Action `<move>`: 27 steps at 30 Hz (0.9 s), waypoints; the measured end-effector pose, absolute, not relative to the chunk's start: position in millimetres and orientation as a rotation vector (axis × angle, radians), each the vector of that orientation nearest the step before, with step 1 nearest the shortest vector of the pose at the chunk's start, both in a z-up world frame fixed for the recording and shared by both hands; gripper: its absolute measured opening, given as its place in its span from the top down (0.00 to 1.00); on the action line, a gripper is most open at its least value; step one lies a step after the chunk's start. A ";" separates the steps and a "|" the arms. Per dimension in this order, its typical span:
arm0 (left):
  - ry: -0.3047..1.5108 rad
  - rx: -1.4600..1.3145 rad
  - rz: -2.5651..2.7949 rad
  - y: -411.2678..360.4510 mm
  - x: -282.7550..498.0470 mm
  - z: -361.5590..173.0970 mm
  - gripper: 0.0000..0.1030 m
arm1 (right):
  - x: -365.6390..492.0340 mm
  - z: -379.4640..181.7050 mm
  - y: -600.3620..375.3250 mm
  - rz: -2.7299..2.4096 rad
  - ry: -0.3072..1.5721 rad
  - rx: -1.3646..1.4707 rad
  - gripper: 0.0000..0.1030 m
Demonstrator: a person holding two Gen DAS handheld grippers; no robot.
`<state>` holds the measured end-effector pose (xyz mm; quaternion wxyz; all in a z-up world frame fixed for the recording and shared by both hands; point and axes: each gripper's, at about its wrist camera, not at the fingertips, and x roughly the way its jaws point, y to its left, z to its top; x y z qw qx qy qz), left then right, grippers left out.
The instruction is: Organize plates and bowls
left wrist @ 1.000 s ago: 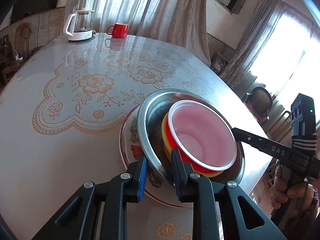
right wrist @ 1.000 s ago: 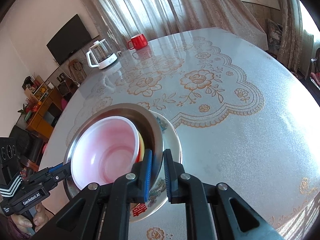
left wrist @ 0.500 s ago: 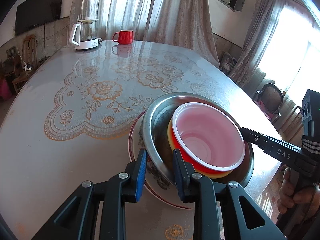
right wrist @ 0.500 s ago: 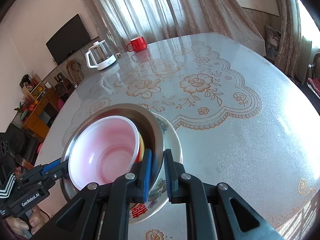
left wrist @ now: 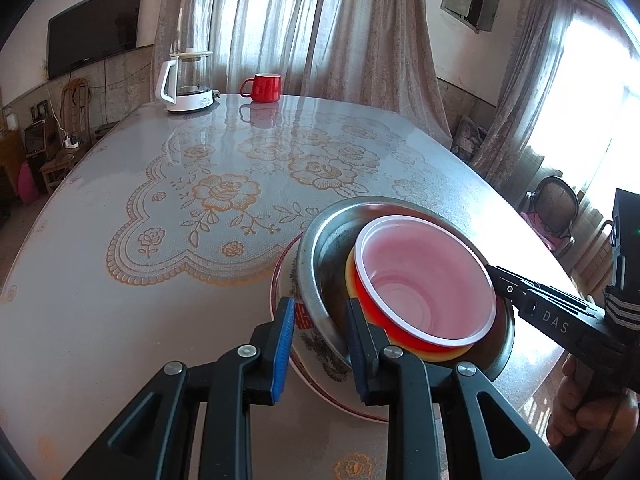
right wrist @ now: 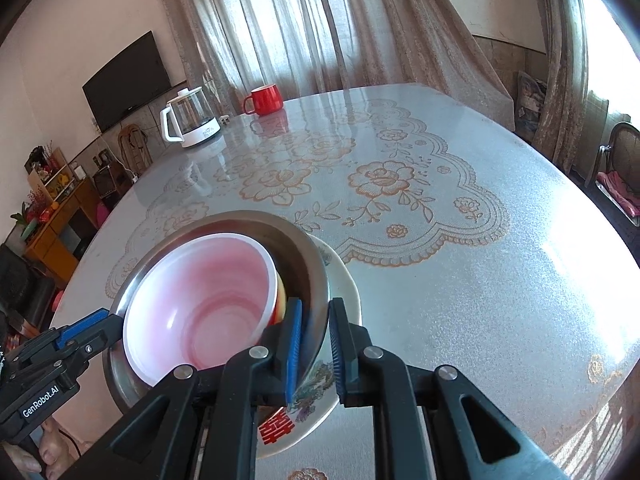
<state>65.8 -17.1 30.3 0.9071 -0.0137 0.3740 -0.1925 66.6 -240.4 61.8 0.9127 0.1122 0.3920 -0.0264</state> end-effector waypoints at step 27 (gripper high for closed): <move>0.619 -0.036 -0.288 -4.1 44.9 46.1 0.61 | 44.4 77.0 -226.8 -0.121 0.702 0.192 0.80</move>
